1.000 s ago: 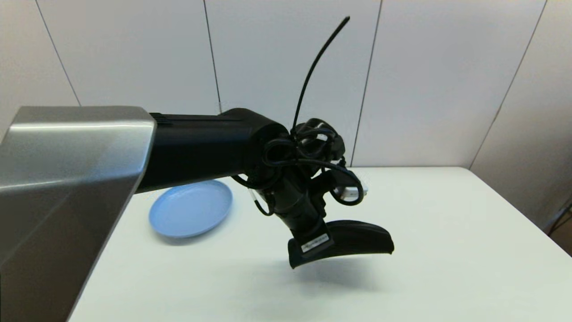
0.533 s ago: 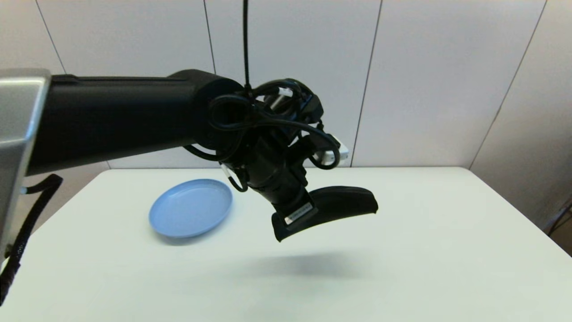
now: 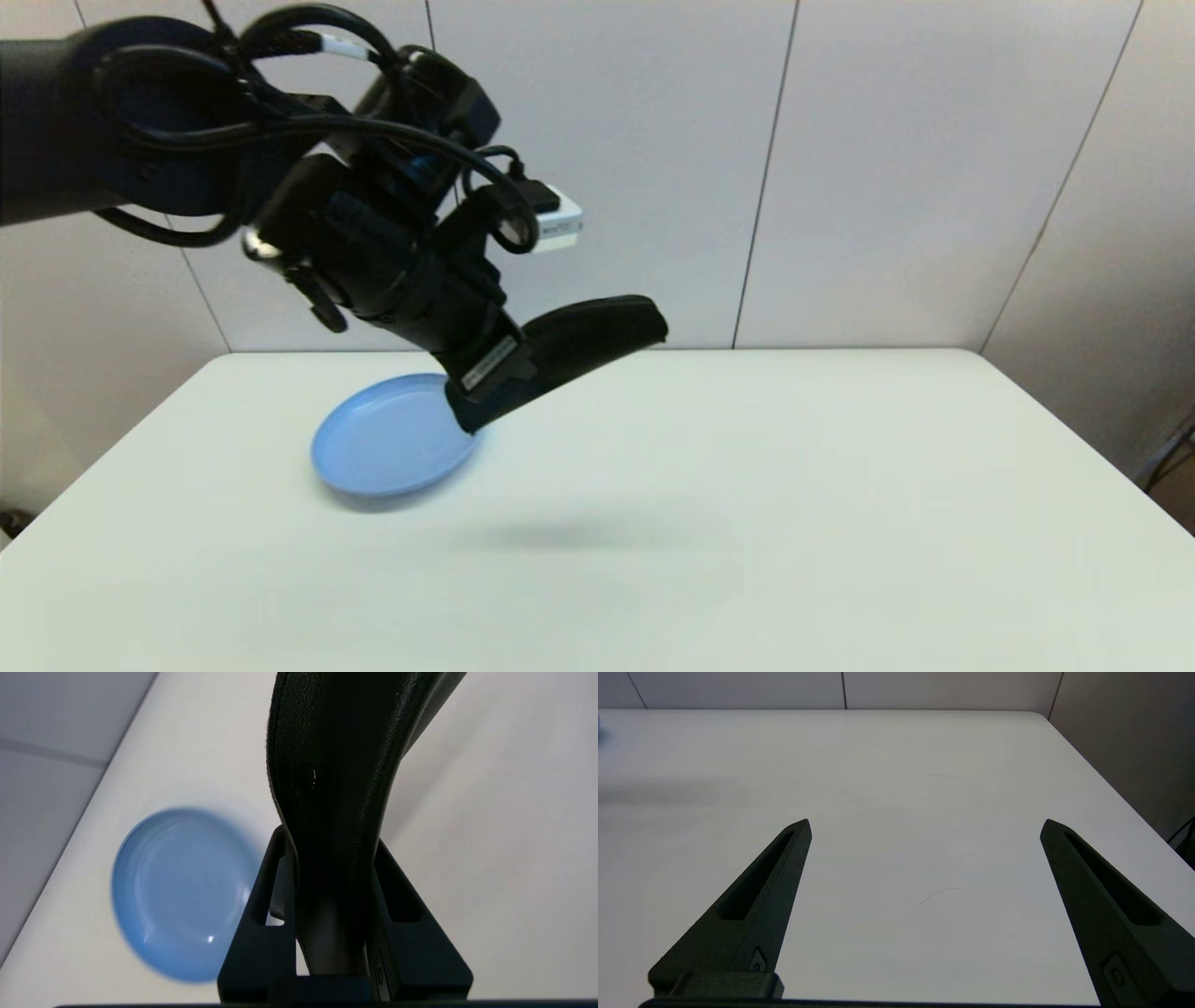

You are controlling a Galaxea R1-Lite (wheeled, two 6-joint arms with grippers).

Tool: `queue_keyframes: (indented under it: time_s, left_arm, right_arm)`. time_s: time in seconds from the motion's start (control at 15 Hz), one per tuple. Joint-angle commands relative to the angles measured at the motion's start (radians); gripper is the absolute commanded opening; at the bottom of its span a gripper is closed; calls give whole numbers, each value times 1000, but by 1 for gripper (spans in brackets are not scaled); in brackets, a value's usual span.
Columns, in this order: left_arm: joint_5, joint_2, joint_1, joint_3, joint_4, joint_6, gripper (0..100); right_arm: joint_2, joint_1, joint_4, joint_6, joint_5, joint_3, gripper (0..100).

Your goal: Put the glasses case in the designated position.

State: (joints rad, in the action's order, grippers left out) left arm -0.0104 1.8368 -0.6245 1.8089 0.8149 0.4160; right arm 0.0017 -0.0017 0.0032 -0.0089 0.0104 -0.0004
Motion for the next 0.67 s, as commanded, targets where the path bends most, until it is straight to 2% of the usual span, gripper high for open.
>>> queue_keyframes:
  time_s: [0.07,0.47,0.67]
  left_arm:
    - [1,-203,173,-135,4,12,0]
    - [-8,-410,476,-290,4,96,0]
    - [-74,-441,577,-316,6,225,0]
  right_arm:
    - [1,0,0,0,0,0,100]
    - [1,0,0,0,0,-1,100]
    - [1,0,0,0,0,-1,100]
